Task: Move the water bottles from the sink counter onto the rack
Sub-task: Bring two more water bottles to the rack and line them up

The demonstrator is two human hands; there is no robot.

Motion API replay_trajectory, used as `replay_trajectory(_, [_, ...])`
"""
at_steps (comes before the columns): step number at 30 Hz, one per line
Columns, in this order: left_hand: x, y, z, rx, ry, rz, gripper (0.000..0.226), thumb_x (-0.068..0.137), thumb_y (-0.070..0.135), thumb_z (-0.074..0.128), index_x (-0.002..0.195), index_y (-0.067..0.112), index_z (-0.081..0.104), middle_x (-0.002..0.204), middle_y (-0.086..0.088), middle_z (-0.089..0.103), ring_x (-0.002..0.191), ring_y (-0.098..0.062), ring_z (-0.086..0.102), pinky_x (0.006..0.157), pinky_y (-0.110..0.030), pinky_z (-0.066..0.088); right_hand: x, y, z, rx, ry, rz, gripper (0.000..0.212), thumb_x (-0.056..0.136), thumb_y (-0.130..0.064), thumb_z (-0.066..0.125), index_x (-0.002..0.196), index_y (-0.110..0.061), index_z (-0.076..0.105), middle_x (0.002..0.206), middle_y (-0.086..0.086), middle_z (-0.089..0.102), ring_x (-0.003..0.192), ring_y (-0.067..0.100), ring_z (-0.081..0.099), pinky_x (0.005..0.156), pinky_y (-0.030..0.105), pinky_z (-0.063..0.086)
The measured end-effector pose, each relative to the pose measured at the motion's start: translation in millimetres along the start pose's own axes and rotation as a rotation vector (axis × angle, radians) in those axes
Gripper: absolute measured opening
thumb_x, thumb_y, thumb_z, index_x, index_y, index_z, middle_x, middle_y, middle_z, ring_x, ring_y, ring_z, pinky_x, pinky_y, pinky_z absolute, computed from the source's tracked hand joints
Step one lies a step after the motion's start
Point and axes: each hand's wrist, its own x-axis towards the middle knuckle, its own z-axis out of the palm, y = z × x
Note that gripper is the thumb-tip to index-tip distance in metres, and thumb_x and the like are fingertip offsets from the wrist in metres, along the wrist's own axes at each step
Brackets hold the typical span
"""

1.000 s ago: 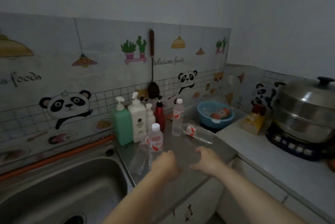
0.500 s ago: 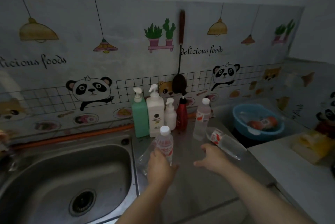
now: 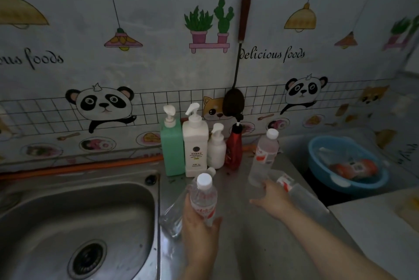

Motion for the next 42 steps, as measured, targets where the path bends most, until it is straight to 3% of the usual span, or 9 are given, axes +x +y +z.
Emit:
replay_trajectory(5, [9,1,8,-0.074,0.059,-0.058,0.081,0.061,0.001,0.081,0.131,0.019,0.043,0.124,-0.007,0.060,0.111,-0.024,0.057,0.094,-0.035,0.046,31,12,-11,0.124,0.128,0.002,0.054,0.072,-0.027,0.077,0.119,-0.007,0.059,0.120,0.012,0.065,0.110,0.027,0.062,0.078,0.024,0.043])
replay_trajectory(11, [16,15,25,-0.122,0.110,-0.069,0.074,0.060,0.000,0.078,0.122,0.025,0.046,0.110,0.001,0.059,0.103,-0.021,0.057,0.087,-0.036,0.048,60,19,-24,0.266,0.248,-0.052,0.048,0.070,-0.017,0.078,0.114,-0.009,0.061,0.118,0.011,0.065,0.109,0.029,0.061,0.090,0.035,0.049])
replay_trajectory(13, [18,24,32,-0.127,0.117,-0.048,0.073,0.060,0.001,0.078,0.120,0.029,0.046,0.110,0.003,0.059,0.102,-0.018,0.058,0.087,-0.038,0.050,70,22,-25,0.321,0.286,-0.070,0.052,0.070,-0.017,0.078,0.117,-0.010,0.057,0.119,0.012,0.063,0.111,0.030,0.059,0.091,0.039,0.050])
replay_trajectory(18, [21,54,50,-0.131,0.101,-0.003,0.073,0.060,0.001,0.077,0.116,0.034,0.046,0.107,0.006,0.060,0.097,-0.012,0.058,0.076,-0.022,0.044,87,17,-21,0.494,0.344,-0.103,0.081,0.067,-0.020,0.082,0.135,-0.010,0.038,0.134,0.013,0.045,0.124,0.032,0.045,0.097,0.045,0.042])
replay_trajectory(21, [23,64,60,-0.118,0.096,0.016,0.076,0.059,0.002,0.077,0.117,0.039,0.044,0.109,0.009,0.058,0.100,-0.012,0.057,0.078,-0.025,0.043,99,12,-18,0.518,0.385,-0.117,0.091,0.064,-0.025,0.084,0.138,-0.007,0.033,0.138,0.017,0.041,0.126,0.036,0.044,0.095,0.050,0.045])
replay_trajectory(27, [28,69,74,-0.100,0.118,0.012,0.076,0.058,0.007,0.078,0.097,0.059,0.039,0.101,0.020,0.054,0.100,-0.011,0.056,0.079,-0.027,0.044,117,15,-21,0.629,0.411,-0.146,0.087,0.063,-0.020,0.085,0.131,0.000,0.035,0.131,0.023,0.045,0.118,0.038,0.049,0.089,0.046,0.045])
replay_trajectory(33, [31,66,79,-0.065,0.125,0.048,0.081,0.055,0.006,0.078,0.093,0.068,0.040,0.098,0.023,0.055,0.097,-0.010,0.057,0.075,-0.024,0.046,129,23,-24,0.693,0.304,-0.227,0.074,0.063,-0.012,0.084,0.123,-0.001,0.042,0.119,0.018,0.057,0.107,0.034,0.058,0.084,0.037,0.049])
replay_trajectory(37, [33,66,80,-0.058,0.122,0.028,0.081,0.056,0.009,0.078,0.094,0.068,0.038,0.100,0.018,0.058,0.098,-0.011,0.058,0.078,-0.029,0.049,134,27,-36,0.705,0.099,-0.279,0.073,0.064,-0.008,0.084,0.124,-0.005,0.043,0.114,0.007,0.055,0.099,0.021,0.055,0.084,0.036,0.049])
replay_trajectory(42, [39,66,83,-0.062,0.131,0.019,0.078,0.056,0.008,0.077,0.093,0.066,0.041,0.098,0.022,0.057,0.098,-0.011,0.058,0.079,-0.029,0.049,144,31,-51,0.661,-0.182,-0.363,0.074,0.067,0.001,0.079,0.130,-0.011,0.042,0.120,0.002,0.050,0.112,0.019,0.050,0.091,0.032,0.040])
